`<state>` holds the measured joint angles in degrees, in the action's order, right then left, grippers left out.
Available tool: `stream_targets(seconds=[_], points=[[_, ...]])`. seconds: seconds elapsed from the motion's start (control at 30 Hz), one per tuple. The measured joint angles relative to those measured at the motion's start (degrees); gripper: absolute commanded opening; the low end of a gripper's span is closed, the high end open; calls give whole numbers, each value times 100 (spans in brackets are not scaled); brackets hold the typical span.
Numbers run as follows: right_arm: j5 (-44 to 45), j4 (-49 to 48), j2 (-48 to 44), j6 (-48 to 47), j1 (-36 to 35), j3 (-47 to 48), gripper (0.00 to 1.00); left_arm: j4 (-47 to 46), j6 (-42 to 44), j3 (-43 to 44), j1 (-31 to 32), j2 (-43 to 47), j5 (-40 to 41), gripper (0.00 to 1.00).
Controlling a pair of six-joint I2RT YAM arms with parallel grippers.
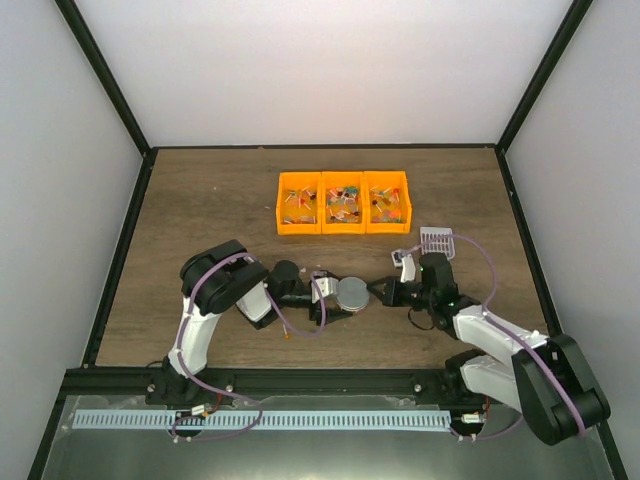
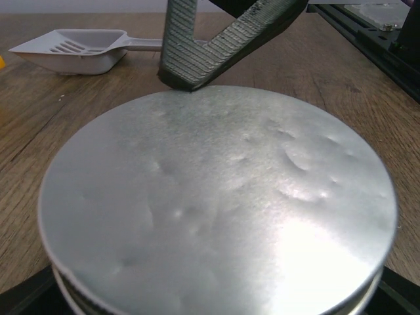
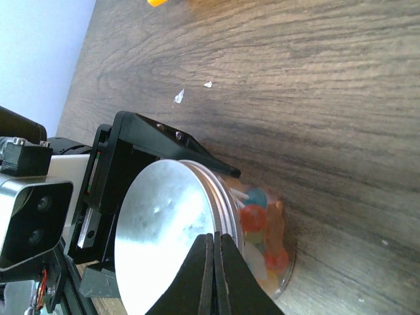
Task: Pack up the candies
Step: Screw the bottle lid onto the packing bottle.
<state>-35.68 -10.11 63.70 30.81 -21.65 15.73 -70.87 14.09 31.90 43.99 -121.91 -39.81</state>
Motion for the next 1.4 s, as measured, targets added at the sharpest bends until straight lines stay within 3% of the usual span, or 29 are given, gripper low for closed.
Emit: stream_targets(seconds=[0.37, 0.53, 0.7, 0.93, 1.4], points=[[46, 251, -680, 490, -151, -334, 1, -2, -37, 0, -22, 4, 7, 75], [-767, 911, -708, 573, -643, -470, 1, 149, -293, 216, -111, 2, 669, 75], [-920, 1558, -713, 529, -662, -391, 1, 149, -367, 238, -146, -2, 920, 75], [-793, 2168, -205, 42, -260, 918, 27, 118, -363, 234, -146, -17, 944, 75], [-199, 2610, 1932, -1504, 96, 2876, 28, 116, -341, 227, -146, -17, 955, 75]])
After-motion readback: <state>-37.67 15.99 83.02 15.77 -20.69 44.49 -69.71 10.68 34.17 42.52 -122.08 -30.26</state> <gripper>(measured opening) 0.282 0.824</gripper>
